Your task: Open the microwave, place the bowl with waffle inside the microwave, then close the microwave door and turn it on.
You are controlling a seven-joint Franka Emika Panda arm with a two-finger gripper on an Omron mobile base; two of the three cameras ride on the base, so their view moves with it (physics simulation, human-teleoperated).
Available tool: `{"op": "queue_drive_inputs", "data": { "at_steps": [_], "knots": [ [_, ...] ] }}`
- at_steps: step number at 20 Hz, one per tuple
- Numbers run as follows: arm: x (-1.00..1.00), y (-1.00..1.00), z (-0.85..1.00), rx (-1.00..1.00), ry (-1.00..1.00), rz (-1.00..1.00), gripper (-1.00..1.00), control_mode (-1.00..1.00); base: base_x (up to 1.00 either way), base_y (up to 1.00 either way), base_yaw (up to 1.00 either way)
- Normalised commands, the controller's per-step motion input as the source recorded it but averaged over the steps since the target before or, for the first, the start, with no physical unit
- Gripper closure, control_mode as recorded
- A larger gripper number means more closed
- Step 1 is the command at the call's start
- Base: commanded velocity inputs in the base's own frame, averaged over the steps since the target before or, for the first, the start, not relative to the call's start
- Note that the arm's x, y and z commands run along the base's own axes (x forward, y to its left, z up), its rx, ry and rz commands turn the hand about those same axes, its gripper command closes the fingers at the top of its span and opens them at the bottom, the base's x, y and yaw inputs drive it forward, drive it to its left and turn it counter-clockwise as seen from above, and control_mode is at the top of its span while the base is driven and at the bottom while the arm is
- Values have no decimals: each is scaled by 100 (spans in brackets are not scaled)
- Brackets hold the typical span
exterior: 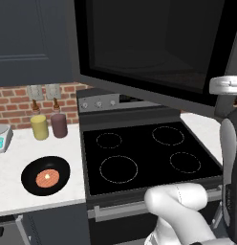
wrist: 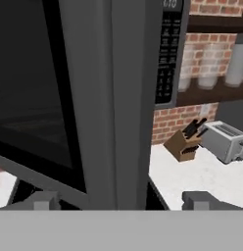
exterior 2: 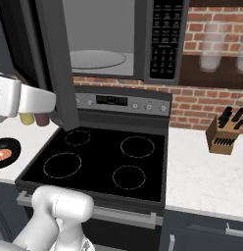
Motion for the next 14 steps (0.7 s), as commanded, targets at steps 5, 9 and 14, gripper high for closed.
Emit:
{"op": "queue_drive_inputs", "data": {
  "at_steps": [5,9,14],
  "knots": [
    [-83,-75,5,0,-12,12,-100,-100,0,0,0],
    [0,-100,2,12,-3,38,-100,-100,0,0,0],
    [0,-86,-4,14,0,54,-100,-100,0,0,0]
  ]
}}
